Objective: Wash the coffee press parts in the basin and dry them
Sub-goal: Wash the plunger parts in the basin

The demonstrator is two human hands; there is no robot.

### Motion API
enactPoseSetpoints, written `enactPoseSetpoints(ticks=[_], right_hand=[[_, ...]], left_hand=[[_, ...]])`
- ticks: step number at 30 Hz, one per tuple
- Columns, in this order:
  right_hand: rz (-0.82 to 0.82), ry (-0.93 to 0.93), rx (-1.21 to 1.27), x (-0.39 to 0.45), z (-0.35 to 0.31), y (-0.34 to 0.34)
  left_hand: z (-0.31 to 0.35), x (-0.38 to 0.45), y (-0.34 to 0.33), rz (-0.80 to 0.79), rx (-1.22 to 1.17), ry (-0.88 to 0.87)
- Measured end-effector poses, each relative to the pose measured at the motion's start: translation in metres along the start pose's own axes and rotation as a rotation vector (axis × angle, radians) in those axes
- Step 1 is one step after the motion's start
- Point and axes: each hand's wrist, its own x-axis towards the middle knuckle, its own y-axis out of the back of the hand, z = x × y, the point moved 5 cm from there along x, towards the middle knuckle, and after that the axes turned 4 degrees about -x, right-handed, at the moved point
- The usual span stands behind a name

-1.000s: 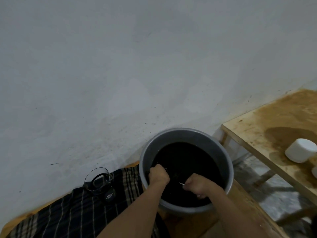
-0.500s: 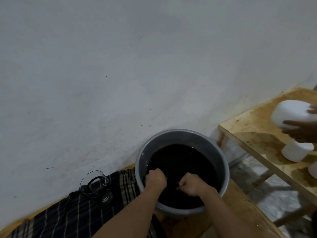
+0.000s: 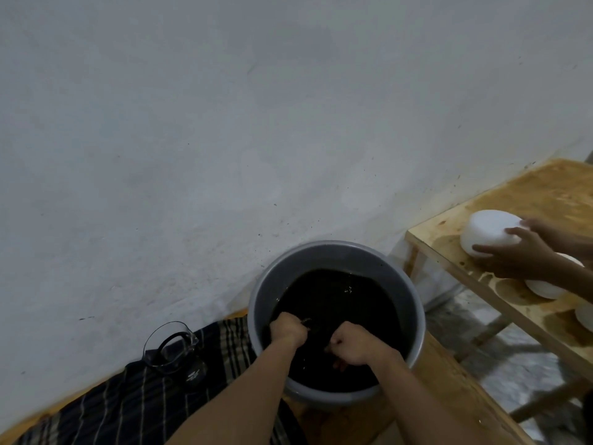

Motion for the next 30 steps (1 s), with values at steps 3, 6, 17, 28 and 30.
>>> enactPoseSetpoints(ticks=[3, 6, 17, 28, 30], right_hand=[[0.228, 0.013, -0.278, -0.003, -0.004, 0.012], [0.277, 0.014, -0.311, -0.003, -0.004, 0.016], [-0.097, -0.223, 0.311, -0.003, 0.01, 0.005], [-0.096, -0.225, 0.384, -0.008, 0.01, 0.008], [-0.115, -0.198, 0.306, -0.005, 0.011, 0.006]], left_hand=[[0.003, -0.002, 0.002, 0.081, 0.192, -0.095], [0.003, -0.001, -0.004, 0.001, 0.152, -0.087], [0.004, 0.0, 0.0, 0.033, 0.414, -0.111], [0.01, 0.012, -0.013, -0.11, 0.171, -0.15], [0.005, 0.008, -0.009, -0.086, 0.278, -0.087]])
